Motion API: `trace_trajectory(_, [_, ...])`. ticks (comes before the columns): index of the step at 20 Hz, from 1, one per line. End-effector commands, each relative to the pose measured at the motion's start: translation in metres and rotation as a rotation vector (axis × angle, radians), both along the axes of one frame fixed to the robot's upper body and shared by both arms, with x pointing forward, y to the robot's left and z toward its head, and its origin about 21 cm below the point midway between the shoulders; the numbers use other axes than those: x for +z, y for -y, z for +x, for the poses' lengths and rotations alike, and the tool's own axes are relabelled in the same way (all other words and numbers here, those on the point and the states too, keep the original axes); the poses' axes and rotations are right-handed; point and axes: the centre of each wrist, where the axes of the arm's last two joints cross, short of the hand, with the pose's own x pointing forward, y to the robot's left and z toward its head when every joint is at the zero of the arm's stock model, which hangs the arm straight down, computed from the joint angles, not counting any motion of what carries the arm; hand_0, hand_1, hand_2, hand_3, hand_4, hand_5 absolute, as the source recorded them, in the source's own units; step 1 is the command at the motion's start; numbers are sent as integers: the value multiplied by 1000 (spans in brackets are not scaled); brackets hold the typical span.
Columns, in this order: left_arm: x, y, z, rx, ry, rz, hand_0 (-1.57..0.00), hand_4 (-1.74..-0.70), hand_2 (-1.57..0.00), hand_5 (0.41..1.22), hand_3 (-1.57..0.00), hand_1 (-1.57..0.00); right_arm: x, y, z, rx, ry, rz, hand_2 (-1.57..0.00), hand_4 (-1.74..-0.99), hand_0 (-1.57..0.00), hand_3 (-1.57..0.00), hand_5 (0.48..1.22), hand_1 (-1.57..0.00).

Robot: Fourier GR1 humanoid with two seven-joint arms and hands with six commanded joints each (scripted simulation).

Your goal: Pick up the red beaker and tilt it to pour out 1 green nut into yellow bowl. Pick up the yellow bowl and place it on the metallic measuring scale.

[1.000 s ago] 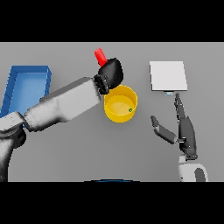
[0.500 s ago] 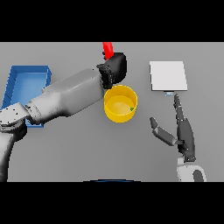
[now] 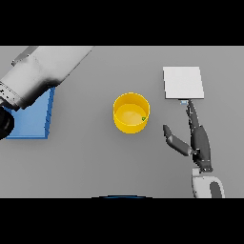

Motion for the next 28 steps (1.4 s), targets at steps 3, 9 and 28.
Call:
trace_trajectory(3, [20,-47,18,170,-33,-332,-1571,-1727,-1548,1221,-1379,-1571,-1,2,0,10,0,5,1,-1199,1,1,594,1])
trace_trajectory(9, [2,-160,30,401,-60,-944,-1571,-1737,-1565,1221,-1410,-1571,-1,6,3,26,16,4,1,-1220,1,1,587,1])
trace_trajectory(28, [-174,-264,-91,914,92,-1660,-1571,-1741,-1571,1221,-1493,-1571,-3,7,1,62,4,-77,1,-1216,1,1,664,1])
